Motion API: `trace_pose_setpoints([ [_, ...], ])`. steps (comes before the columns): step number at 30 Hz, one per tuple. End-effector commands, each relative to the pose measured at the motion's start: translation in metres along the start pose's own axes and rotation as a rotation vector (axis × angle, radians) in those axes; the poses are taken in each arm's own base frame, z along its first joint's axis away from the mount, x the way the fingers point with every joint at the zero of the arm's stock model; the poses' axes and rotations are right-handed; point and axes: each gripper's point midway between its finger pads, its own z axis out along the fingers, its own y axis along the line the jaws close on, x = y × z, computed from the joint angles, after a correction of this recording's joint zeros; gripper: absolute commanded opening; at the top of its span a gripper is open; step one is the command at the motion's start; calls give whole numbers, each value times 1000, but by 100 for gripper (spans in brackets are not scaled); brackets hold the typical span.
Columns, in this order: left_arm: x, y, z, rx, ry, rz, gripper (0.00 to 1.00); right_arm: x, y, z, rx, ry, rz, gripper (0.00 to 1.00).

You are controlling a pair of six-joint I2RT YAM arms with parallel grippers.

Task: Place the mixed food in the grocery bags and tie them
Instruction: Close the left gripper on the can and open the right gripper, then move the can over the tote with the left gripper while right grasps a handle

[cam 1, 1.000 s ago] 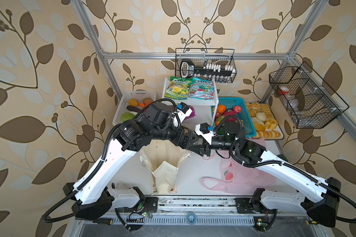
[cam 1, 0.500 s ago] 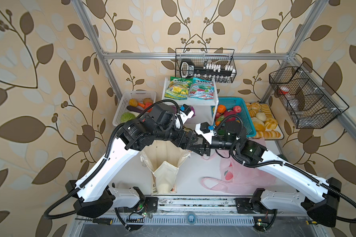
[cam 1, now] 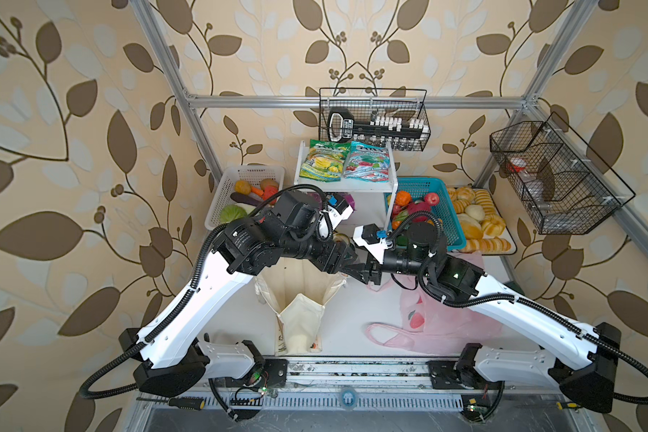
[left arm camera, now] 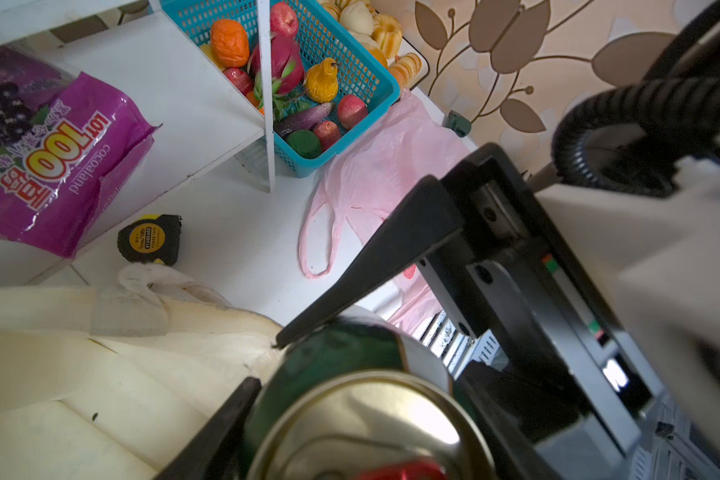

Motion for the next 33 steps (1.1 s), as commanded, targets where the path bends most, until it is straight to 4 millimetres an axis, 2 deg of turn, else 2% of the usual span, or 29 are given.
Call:
trace_pose_setpoints([
  [1,-13,-5,-23,-3,-86,4,54,-55,3,-14,13,-157,-99,50],
  [4,-19,3,-35,-62,-146,-4,47,-51,2,-18,33,-146,-80,65],
  [7,-22,26,-47,-193,-217,-27,44,-45,-2,-26,71,-134,-59,76],
  [10,-22,44,-67,-312,-285,-44,38,-41,-3,-36,98,-136,-24,81],
  [13,-17,63,-77,-431,-289,-47,35,-37,-6,-42,130,-136,23,83],
  [16,-6,91,-83,-599,-251,-67,33,-24,-26,-42,233,-103,160,83],
  [20,17,120,-69,-691,-152,-145,32,3,-47,-31,336,-40,381,80],
  [26,37,151,-43,-686,-111,-286,30,47,-54,5,384,46,669,74],
  [30,45,157,-25,-636,-110,-330,30,84,-67,22,502,145,800,72],
  [33,55,165,-15,-652,-87,-349,30,96,-66,36,504,175,824,69],
])
